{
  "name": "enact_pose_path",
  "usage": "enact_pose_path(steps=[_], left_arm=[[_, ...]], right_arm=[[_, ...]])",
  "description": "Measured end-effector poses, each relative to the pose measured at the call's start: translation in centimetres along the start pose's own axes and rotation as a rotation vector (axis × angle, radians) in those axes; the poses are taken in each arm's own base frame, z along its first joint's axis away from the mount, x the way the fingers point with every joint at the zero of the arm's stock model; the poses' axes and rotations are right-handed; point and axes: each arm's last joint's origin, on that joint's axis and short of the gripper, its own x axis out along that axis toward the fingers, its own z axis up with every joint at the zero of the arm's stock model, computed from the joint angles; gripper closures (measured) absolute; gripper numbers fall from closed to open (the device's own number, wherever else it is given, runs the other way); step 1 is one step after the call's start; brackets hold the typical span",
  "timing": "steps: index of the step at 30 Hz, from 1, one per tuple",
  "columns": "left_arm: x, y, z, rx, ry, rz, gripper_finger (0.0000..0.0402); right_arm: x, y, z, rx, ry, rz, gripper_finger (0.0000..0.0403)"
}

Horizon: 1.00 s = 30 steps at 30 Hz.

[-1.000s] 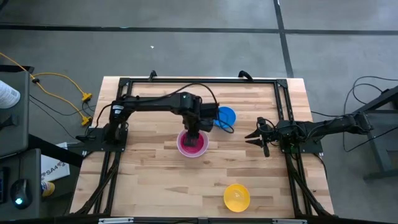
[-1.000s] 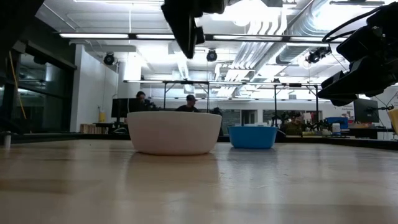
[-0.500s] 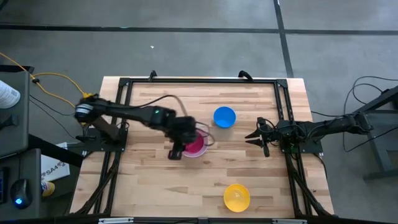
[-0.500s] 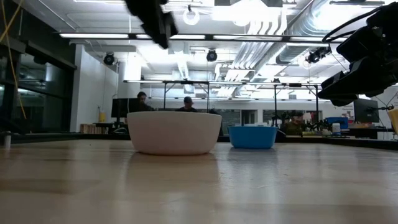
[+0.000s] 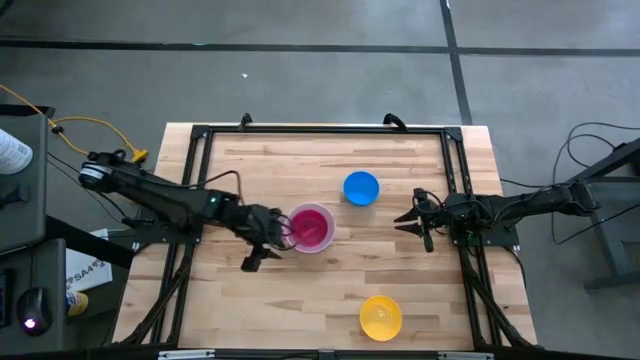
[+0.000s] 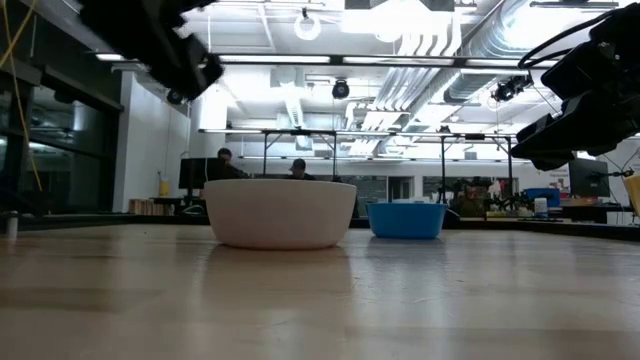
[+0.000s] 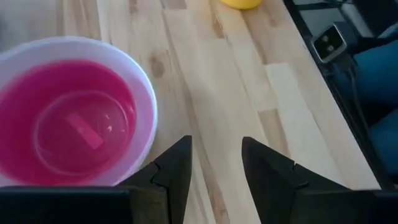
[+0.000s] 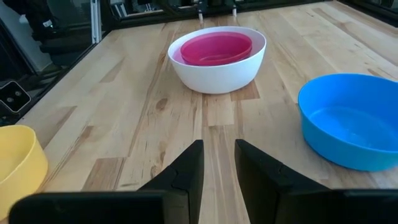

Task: Nest bowls inside each other
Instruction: Stack the blue bowl into the pink bowl

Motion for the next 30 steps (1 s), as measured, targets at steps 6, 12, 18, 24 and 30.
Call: enact_pose_path(steps=[6, 12, 18, 24, 30], left_arm=[[-0.5, -1.0, -2.6, 0.033, -0.088, -0.038, 0.0261], [-0.9, -1.9, -5.2, 0.059, -0.138, -0.066, 0.0261], [-0.8, -2.8, -7.6, 0.046, -0.226, -0.065, 0.0261], [-1.2, -3.4, -9.3, 0.065, -0.289, -0.02, 0.0261], [-1.8, -3.5, -9.8, 0.119, -0.334, -0.04, 0.0261]], right_arm=[[0.0, 0.0, -0.1, 0.0, 0.007, 0.0, 0.0319], [0.0, 0.0, 0.0, 0.0, 0.001, 0.0, 0.0319], [0.0, 0.0, -0.1, 0.0, 0.009, 0.0, 0.0319], [0.1, 0.0, -0.1, 0.0, 0.013, -0.002, 0.0319], [0.1, 0.0, -0.2, 0.0, 0.02, -0.004, 0.0319]])
